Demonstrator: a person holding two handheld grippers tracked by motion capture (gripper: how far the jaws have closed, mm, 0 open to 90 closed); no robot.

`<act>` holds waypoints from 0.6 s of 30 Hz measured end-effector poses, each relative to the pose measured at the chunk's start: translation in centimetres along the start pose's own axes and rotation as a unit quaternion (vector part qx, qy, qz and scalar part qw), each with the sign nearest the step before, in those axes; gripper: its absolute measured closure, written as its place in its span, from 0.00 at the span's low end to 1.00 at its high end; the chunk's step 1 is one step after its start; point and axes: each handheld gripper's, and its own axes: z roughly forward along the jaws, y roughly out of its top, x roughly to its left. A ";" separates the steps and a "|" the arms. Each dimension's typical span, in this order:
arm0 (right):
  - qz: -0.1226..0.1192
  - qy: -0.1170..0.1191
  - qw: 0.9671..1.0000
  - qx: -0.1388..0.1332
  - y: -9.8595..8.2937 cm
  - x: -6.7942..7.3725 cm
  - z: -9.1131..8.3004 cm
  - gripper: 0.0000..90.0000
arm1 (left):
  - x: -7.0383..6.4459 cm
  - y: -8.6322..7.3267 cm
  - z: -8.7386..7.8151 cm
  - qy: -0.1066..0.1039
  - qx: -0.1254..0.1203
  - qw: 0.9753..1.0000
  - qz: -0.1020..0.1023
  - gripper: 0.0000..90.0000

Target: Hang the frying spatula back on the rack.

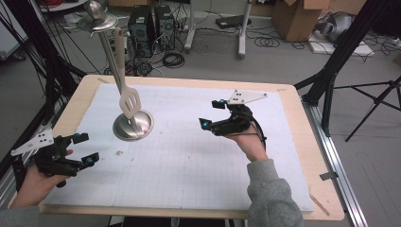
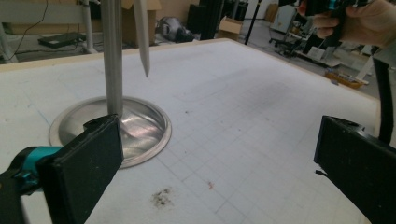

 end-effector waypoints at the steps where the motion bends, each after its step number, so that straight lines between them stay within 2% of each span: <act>1: 0.001 -0.001 1.000 -0.001 -0.2 -0.1 -0.2 0.16 | 0.1 -0.1 0.1 0.000 0.000 1.000 -0.002 0.02; 12: 0.008 -0.012 1.000 -0.004 -1.9 -0.4 -1.8 0.16 | 0.5 -0.2 0.4 -0.001 0.002 1.000 -0.006 0.02; 18: 0.012 -0.017 1.000 -0.003 -3.2 -0.7 -2.5 0.16 | 0.6 0.2 0.3 -0.010 -0.024 1.000 -0.015 0.02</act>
